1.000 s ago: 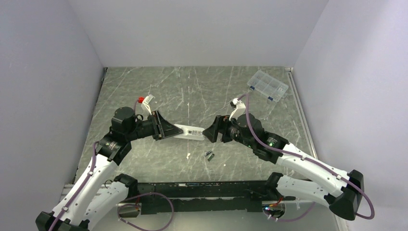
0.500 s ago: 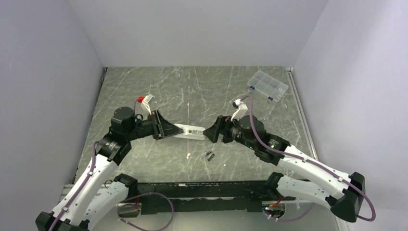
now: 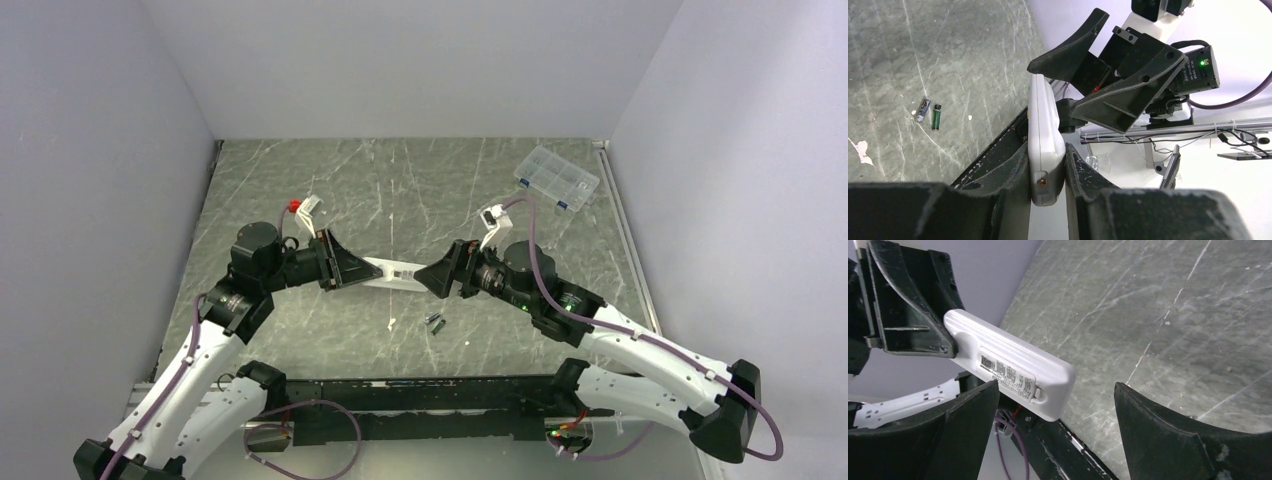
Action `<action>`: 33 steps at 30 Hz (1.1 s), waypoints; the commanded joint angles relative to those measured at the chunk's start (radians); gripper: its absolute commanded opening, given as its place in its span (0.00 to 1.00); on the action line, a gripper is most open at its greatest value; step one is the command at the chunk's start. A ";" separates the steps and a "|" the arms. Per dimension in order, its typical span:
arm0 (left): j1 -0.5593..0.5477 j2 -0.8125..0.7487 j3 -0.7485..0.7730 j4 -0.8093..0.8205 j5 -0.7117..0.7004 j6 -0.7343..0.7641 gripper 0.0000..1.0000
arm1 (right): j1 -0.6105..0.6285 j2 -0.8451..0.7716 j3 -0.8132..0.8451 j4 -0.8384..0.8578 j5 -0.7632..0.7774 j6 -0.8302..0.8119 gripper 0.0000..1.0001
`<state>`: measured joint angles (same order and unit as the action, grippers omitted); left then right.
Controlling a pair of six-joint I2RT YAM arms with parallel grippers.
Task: Load the batteries into the remote control
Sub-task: Remove the battery cover from the remote control.
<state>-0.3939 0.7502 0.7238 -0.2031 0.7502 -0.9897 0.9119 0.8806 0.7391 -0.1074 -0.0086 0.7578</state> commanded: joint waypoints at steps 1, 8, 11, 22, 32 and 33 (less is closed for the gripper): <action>-0.002 -0.005 0.012 0.050 0.030 0.000 0.00 | 0.002 -0.023 0.022 0.073 -0.013 0.011 0.87; -0.002 -0.008 0.022 0.030 0.021 0.016 0.00 | 0.002 -0.040 0.036 0.017 0.006 -0.009 0.88; -0.002 -0.009 0.024 0.028 0.020 0.017 0.00 | 0.002 -0.044 0.033 -0.017 0.035 -0.005 0.87; -0.002 -0.003 0.013 0.040 0.024 0.016 0.00 | 0.003 -0.091 0.019 0.056 -0.078 0.030 0.88; -0.002 -0.005 -0.017 0.082 0.044 -0.005 0.00 | 0.002 -0.081 0.012 0.140 -0.186 0.062 0.88; -0.002 -0.005 -0.018 0.084 0.046 -0.006 0.00 | 0.002 -0.079 0.010 0.153 -0.198 0.065 0.88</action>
<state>-0.3939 0.7502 0.7124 -0.1841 0.7635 -0.9894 0.9123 0.8017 0.7391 -0.0692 -0.1368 0.7979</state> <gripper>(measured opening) 0.296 0.880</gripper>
